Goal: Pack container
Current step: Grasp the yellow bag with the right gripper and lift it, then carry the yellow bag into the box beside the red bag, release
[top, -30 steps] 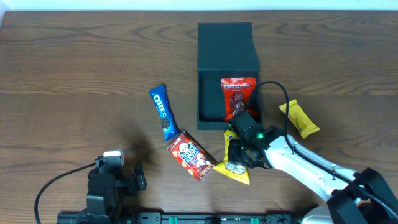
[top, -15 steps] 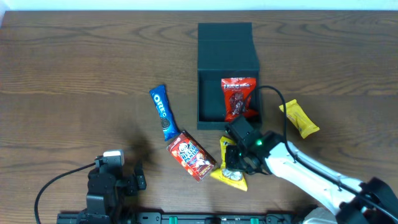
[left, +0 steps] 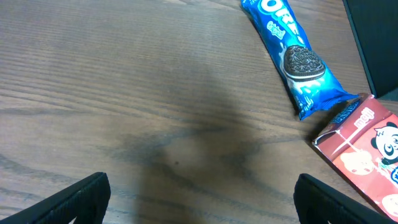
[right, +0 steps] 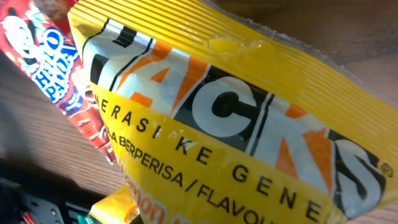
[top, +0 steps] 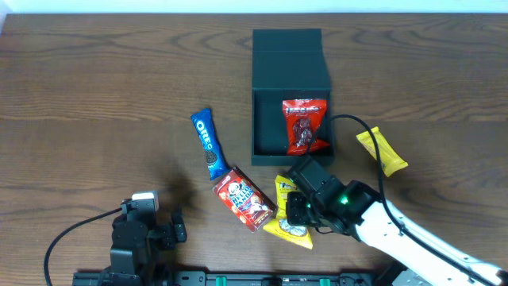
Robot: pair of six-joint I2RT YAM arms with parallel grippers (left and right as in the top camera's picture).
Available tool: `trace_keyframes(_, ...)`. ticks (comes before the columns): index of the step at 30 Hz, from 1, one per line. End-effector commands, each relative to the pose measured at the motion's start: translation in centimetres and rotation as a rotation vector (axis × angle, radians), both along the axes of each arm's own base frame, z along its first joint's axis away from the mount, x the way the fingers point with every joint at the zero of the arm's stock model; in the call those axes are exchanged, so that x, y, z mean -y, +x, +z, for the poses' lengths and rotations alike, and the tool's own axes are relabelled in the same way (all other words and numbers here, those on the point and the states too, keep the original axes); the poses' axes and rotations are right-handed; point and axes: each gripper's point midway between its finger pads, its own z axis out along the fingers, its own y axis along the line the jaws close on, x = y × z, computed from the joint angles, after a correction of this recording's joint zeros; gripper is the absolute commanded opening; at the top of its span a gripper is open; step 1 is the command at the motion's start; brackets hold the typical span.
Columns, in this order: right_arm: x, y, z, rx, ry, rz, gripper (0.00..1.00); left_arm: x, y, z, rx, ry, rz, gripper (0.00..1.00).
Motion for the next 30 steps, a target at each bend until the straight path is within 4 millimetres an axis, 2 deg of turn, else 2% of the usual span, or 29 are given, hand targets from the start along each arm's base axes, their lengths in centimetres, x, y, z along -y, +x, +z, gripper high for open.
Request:
trace_keyframes(1,-1.4,0.8,2.2,0.042,0.052,0.011,0.12,-0.1,-0.6,-2.0,-0.06,0.021,-0.01,0.95)
trace_keyframes(12,-4.3,3.9,10.0,0.251,0.127,0.19,0.15,-0.1,-0.6,-2.0,-0.06,0.021,-0.011,0.95)
trace_keyframes(18,-3.7,7.5,13.1,0.405,0.086,0.181,0.16,-0.1,-0.6,-2.0,-0.06,0.021,-0.01,0.95)
trace_keyframes(23,-2.4,10.6,13.8,0.433,0.032,0.157,0.16,-0.1,-0.6,-2.0,-0.06,0.021,-0.01,0.95)
trace_keyframes(30,-0.7,15.3,12.6,0.4,-0.048,0.13,0.13,-0.1,-0.6,-2.0,-0.06,0.021,-0.01,0.95)
